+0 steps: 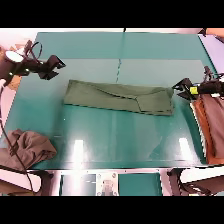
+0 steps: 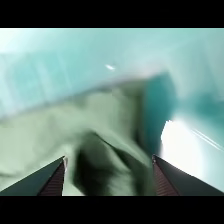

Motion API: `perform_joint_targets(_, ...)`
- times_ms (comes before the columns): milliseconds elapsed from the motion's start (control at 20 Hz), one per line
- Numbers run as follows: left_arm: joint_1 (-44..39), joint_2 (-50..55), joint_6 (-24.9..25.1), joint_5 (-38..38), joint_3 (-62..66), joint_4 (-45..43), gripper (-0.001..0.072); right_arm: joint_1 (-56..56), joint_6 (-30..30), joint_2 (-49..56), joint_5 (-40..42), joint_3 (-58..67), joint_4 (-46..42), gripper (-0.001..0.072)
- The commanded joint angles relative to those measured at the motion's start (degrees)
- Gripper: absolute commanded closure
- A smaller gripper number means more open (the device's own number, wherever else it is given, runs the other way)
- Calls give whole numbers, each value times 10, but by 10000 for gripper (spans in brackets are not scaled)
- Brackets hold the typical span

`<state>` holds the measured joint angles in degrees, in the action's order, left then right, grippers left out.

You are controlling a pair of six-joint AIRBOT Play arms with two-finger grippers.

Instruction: Fold the shirts.

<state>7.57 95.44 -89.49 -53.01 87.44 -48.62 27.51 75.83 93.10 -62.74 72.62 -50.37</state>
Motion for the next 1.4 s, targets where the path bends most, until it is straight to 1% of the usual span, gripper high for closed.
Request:
perform_joint_targets(0, 17, 1, 3, -85, 21, 2, -5, 38, -73, 19, -73, 6, -19, 115)
perform_joint_targets(150, 11, 1, 6, -107, 21, 8, -5, 37, -120, 52, -120, 6, -13, 114)
perform_joint_targets(350, -5, 1, 11, -116, 21, 11, -5, 36, -203, 110, -156, 7, 83, 114)
perform_joint_targets(450, -19, 1, 15, -115, 21, 11, -5, 36, -224, 129, -162, 7, 102, 114)
perform_joint_targets(750, -43, 1, 30, -117, 21, 12, -5, 59, -223, 134, -157, 32, 103, 114)
perform_joint_targets(850, -43, 1, 30, -117, 21, 11, -5, 71, -224, 134, -188, 50, 103, 114)
perform_joint_targets(900, -43, 1, 30, -117, 21, 11, -5, 73, -231, 134, -204, 56, 103, 97)
perform_joint_targets(950, -43, 1, 30, -116, 21, 11, -5, 74, -233, 134, -217, 58, 103, 26)
perform_joint_targets(1050, -43, 1, 30, -112, 21, 11, -5, 71, -233, 134, -224, 53, 103, 20)
perform_joint_targets(1100, -43, 1, 30, -110, 21, 11, -5, 66, -235, 134, -224, 52, 103, 6)
perform_joint_targets(1350, -43, 1, 30, -117, 21, 11, -4, 56, -240, 134, -236, 52, 104, 5)
